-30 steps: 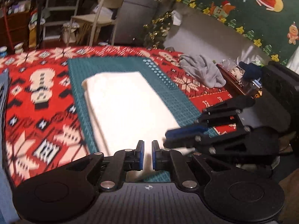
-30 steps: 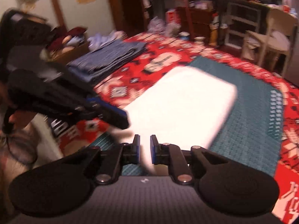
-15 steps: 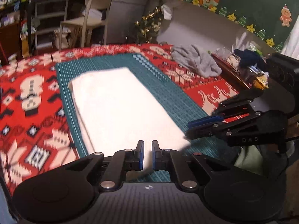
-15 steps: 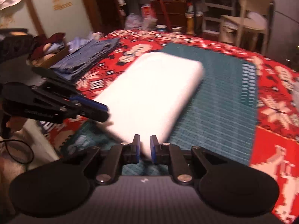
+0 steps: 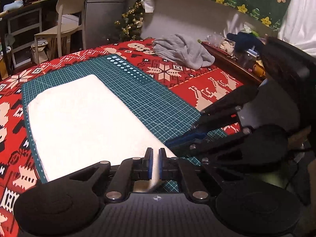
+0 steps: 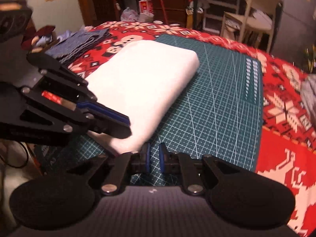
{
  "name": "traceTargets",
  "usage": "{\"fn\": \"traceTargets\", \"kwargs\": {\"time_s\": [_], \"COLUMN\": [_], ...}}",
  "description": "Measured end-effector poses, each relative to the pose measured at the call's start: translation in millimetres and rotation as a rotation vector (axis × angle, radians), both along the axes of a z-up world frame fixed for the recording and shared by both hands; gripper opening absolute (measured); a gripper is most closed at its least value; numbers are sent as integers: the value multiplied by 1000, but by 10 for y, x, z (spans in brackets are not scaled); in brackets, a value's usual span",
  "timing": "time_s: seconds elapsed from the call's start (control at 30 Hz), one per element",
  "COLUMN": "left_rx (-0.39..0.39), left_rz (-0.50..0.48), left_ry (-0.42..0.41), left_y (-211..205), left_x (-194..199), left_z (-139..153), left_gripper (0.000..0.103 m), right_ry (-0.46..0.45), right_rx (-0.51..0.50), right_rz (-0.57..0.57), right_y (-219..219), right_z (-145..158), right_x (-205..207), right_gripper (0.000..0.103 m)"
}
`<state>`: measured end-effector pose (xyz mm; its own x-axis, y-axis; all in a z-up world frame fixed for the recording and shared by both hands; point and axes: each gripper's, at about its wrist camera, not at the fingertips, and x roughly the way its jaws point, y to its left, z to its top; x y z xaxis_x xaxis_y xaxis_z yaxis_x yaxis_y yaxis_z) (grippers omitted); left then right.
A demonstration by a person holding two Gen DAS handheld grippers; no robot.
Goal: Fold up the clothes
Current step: 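Grip the sweater end with the right tool and tuck it under while the left tool holds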
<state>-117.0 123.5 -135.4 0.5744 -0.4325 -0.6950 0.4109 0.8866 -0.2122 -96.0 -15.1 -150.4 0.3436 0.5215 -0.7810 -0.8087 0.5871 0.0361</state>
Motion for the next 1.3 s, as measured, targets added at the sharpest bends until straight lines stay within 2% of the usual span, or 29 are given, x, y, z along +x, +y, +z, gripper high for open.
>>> {"fn": "traceTargets", "kwargs": {"time_s": [0.1,0.23,0.4,0.47,0.53,0.63,0.73,0.83,1.03,1.17,1.3], "left_rx": [-17,-38,-52,-81,-103,-46,12,-51,-71,-65,-53], "left_rz": [15,28,29,51,80,94,124,176,150,121,101], "left_ry": [13,28,43,59,61,-2,-20,67,119,123,125], "left_y": [11,19,41,89,128,87,69,142,105,57,42], "left_x": [-47,-129,-199,-176,-110,70,334,545,343,106,3], "left_z": [-2,5,23,57,102,184,183,133,47,27,65], "left_gripper": [4,4,4,4,4,4,5,5,5,5,5], "right_ry": [-40,-24,-35,-48,-77,-120,-155,-148,-113,-69,-75], "right_rx": [-31,-44,-55,-59,-60,-51,-44,-30,-38,-43,-53], "right_rz": [69,101,127,126,99,58,38,64,153,222,207], "right_y": [20,43,50,45,33,67,133,202,175,155,191], "right_z": [33,67,82,89,99,82,47,23,32,51,36], "right_x": [-198,-290,-284,-245,-133,83,281,353,45,-195,-121], "right_gripper": [6,7,7,7,7,7,7,8,6,6,7]}}
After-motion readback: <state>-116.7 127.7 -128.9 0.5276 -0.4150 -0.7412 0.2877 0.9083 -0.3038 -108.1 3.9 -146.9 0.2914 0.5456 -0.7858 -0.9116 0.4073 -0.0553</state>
